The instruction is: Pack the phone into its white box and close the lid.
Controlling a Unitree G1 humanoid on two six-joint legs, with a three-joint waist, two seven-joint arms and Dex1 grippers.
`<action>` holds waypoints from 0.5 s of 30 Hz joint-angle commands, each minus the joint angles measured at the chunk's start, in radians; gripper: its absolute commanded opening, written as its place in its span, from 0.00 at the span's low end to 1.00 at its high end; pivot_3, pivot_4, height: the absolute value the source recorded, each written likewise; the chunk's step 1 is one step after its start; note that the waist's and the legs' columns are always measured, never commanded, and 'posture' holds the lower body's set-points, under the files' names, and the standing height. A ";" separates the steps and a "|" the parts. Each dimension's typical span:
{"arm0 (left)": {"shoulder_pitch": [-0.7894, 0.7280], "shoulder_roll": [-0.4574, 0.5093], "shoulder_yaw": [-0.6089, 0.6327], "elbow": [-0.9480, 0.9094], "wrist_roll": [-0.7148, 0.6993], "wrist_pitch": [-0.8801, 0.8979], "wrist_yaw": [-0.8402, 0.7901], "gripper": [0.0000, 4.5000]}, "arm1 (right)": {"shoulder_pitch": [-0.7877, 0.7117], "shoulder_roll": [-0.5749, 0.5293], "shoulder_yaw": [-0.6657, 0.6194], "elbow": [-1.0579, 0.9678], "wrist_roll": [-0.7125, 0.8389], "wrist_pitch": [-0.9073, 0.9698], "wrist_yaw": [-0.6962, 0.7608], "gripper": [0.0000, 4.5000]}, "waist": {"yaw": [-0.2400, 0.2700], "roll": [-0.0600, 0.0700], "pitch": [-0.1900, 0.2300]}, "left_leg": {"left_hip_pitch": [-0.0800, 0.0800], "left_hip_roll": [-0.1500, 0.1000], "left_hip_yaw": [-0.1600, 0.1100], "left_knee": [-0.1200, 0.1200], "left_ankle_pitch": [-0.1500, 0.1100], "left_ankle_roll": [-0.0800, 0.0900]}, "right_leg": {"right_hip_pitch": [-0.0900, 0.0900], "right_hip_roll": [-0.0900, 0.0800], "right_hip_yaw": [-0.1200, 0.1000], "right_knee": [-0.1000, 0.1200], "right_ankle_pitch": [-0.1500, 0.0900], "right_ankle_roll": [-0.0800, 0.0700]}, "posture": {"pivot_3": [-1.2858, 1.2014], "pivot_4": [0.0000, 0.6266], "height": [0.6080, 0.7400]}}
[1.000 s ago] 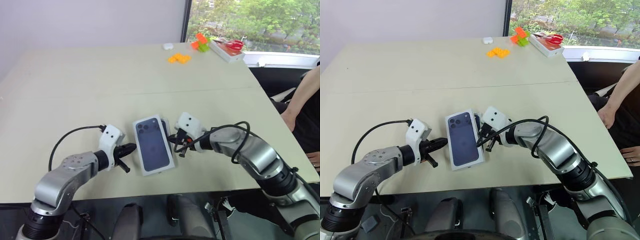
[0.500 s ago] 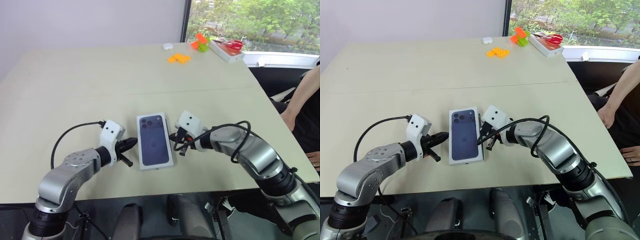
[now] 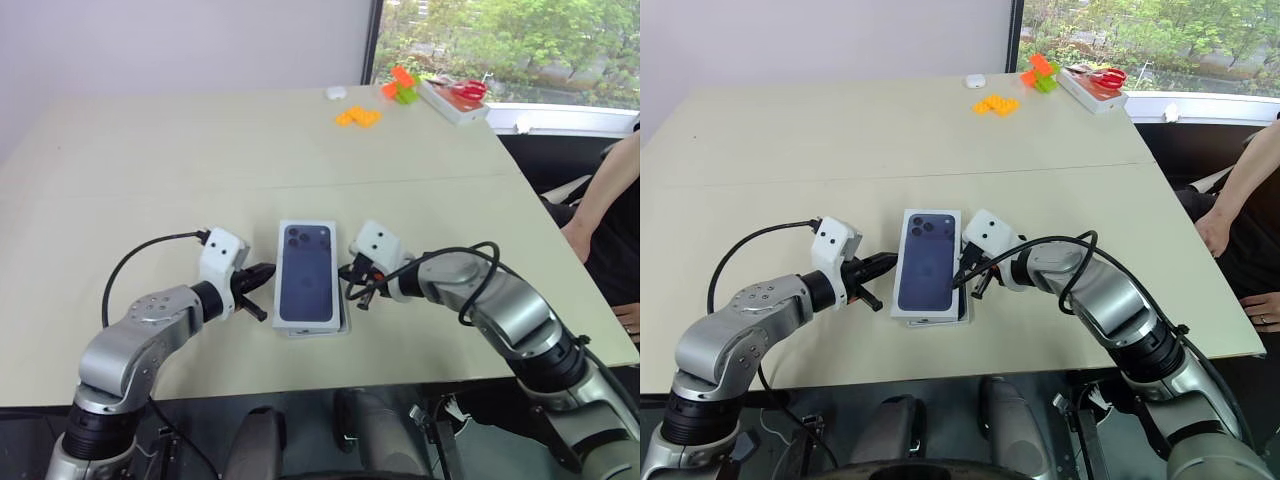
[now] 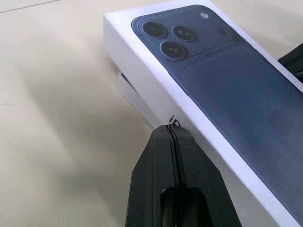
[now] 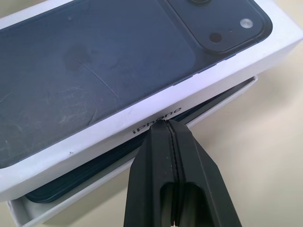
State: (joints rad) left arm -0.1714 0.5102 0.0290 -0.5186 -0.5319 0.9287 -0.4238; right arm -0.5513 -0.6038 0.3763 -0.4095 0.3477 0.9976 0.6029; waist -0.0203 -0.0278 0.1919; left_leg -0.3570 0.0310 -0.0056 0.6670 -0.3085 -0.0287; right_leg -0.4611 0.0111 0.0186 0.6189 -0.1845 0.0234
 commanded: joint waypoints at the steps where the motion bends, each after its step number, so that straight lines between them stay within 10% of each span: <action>1: 0.013 0.004 -0.023 -0.051 -0.025 -0.002 -0.032 0.01 | -0.004 0.020 -0.023 -0.036 0.006 -0.008 0.008 0.00 | -0.001 0.000 0.000 | 0.000 0.000 0.000 0.000 0.000 0.000 | 0.000 0.000 0.000 0.000 0.000 0.000 | 0.52 0.24 0.94; 15: 0.047 0.011 -0.029 -0.070 -0.017 -0.011 -0.043 0.01 | 0.001 0.010 -0.027 -0.047 0.002 0.005 0.023 0.00 | 0.000 0.000 0.000 | 0.000 0.000 0.000 0.000 0.000 0.000 | 0.000 0.000 0.000 0.000 0.000 0.000 | 0.52 0.24 0.94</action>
State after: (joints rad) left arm -0.1201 0.5288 0.0176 -0.5501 -0.5337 0.9348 -0.4508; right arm -0.5476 -0.6062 0.3686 -0.4096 0.3382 1.0075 0.6135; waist -0.0204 -0.0278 0.1919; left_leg -0.3570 0.0310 -0.0056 0.6670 -0.3085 -0.0287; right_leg -0.4611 0.0111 0.0187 0.6189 -0.1846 0.0234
